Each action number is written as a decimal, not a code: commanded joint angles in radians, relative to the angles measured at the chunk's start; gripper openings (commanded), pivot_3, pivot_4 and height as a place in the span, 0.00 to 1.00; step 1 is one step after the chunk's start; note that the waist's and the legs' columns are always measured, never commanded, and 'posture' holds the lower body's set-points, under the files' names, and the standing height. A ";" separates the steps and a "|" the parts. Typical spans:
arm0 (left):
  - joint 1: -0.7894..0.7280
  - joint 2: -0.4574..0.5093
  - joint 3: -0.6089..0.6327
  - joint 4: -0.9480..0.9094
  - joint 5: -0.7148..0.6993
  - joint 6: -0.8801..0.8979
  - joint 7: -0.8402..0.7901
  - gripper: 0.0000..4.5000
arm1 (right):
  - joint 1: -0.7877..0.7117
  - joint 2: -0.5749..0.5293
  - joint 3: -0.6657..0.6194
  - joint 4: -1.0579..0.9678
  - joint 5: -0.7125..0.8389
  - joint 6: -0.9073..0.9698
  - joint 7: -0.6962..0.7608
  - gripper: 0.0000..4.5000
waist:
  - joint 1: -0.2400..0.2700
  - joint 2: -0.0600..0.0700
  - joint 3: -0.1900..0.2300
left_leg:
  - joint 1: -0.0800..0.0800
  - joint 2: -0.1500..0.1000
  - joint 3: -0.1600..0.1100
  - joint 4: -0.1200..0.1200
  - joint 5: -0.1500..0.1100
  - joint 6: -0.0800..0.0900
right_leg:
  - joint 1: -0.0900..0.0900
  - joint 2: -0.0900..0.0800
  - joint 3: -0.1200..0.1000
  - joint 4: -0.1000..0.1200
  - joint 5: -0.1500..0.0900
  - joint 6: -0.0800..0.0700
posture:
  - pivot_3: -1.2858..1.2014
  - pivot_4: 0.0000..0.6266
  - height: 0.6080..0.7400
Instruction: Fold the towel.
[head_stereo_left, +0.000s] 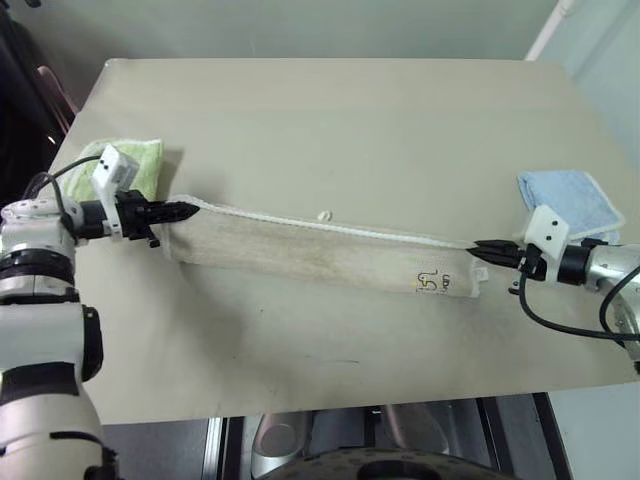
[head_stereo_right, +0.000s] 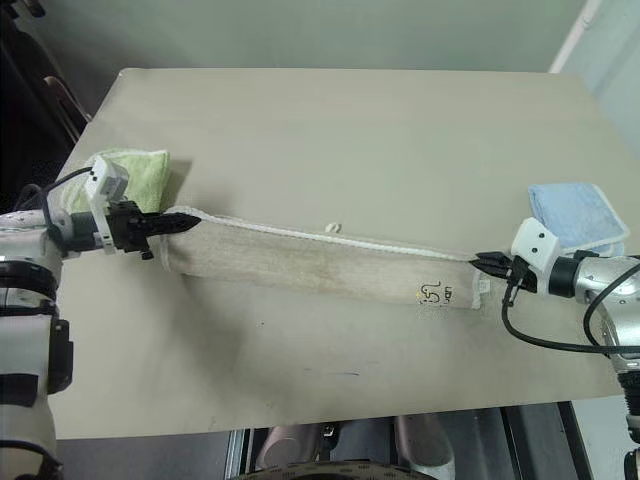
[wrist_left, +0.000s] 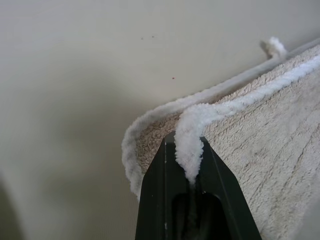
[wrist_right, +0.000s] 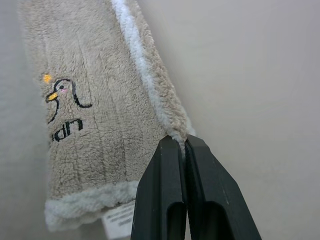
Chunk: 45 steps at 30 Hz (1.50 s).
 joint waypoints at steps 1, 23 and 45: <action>-0.013 0.040 0.044 0.026 0.046 -0.017 0.054 0.00 | -0.001 -0.023 -0.052 0.057 -0.042 0.014 -0.044 0.00 | 0.000 0.000 0.000 | 0.000 0.000 0.000 0.000 0.000 0.000 | 0.000 0.000 0.000 0.000 0.000 0.000 | 0.52 0.24 1.00; -0.082 -0.048 0.311 0.026 -0.001 -0.076 0.141 0.98 | 0.129 0.035 -0.255 -0.186 0.197 0.302 -0.071 0.99 | 0.005 0.000 0.000 | -0.001 0.000 0.001 0.000 0.000 0.000 | 0.000 0.000 0.000 -0.001 -0.001 0.000 | 0.52 0.24 1.00; 0.267 -0.240 0.221 -0.635 -0.139 0.288 -0.208 0.99 | 0.515 0.296 -0.525 -0.524 1.300 0.870 -0.835 1.00 | 0.006 0.000 0.000 | -0.001 -0.001 0.002 0.000 -0.003 0.002 | 0.001 0.000 0.001 0.000 -0.012 0.013 | 0.52 0.24 1.00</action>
